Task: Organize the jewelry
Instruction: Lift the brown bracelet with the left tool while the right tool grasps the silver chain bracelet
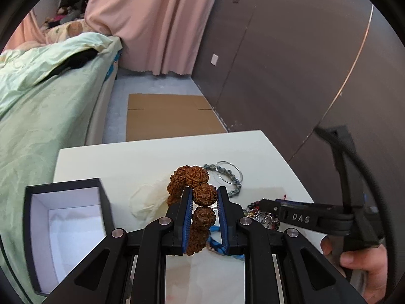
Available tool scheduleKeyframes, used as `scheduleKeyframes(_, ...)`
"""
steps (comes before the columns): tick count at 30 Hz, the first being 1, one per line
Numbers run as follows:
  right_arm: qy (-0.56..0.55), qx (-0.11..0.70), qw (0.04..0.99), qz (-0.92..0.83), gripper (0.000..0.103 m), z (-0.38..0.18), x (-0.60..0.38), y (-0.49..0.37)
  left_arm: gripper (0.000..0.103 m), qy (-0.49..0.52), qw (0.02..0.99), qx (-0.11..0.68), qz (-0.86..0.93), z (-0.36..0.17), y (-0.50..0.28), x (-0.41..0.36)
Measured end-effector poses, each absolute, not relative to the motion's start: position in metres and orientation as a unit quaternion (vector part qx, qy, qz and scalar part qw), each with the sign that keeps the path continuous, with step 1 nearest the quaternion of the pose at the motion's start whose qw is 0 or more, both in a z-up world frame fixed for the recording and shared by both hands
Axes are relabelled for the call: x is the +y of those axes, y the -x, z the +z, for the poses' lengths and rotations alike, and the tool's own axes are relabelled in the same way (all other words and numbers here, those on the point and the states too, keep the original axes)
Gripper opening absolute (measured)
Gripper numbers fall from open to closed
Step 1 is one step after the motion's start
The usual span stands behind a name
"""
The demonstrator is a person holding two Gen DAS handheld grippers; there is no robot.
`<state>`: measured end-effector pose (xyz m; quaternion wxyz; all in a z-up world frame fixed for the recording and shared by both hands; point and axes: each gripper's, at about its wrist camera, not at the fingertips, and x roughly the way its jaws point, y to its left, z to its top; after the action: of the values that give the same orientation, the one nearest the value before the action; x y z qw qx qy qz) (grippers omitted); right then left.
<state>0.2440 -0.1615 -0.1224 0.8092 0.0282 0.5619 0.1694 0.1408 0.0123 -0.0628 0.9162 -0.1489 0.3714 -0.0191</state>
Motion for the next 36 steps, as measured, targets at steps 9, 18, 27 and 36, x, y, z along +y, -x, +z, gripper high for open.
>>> scheduleKeyframes(9,-0.051,0.514,0.833,0.196,0.007,-0.096,-0.178,-0.218,0.020,0.143,0.923,0.358,-0.003,-0.055,-0.123,0.019)
scheduleKeyframes(18,-0.085,0.435,0.867,0.226,0.001,-0.046,-0.194,-0.187,0.020,0.151,0.929,0.339,0.004,-0.046,-0.098,0.029)
scheduleKeyframes(27,-0.056,0.503,0.836,0.213,0.052,-0.082,-0.176,-0.209,0.020,0.170,0.934,0.314,0.006,-0.028,-0.076,0.046)
scheduleKeyframes(36,-0.013,0.520,0.834,0.184,0.042,-0.109,-0.157,-0.224,0.020,0.184,0.938,0.293,0.013,-0.011,-0.064,0.071)
